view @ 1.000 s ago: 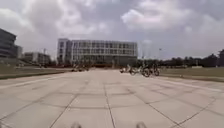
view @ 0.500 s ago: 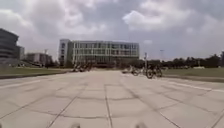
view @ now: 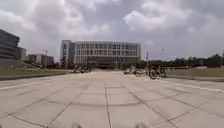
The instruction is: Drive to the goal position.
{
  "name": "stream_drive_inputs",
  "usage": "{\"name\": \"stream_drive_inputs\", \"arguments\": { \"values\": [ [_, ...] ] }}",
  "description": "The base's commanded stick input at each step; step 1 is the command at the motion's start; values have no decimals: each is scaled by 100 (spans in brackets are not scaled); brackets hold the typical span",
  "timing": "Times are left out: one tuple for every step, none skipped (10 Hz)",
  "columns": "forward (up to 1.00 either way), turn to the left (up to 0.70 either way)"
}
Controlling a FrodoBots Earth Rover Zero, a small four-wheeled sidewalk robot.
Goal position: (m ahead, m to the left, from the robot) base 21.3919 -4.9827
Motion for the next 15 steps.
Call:
{"name": "stream_drive_inputs", "arguments": {
  "values": [
    [60,0],
    [60,0],
    [60,0],
    [60,2],
    [60,8],
    [60,9],
    [60,10],
    [60,5],
    [60,0],
    [60,0],
    [60,0],
    [60,0],
    [60,0],
    [60,0],
    [60,0]
  ]
}}
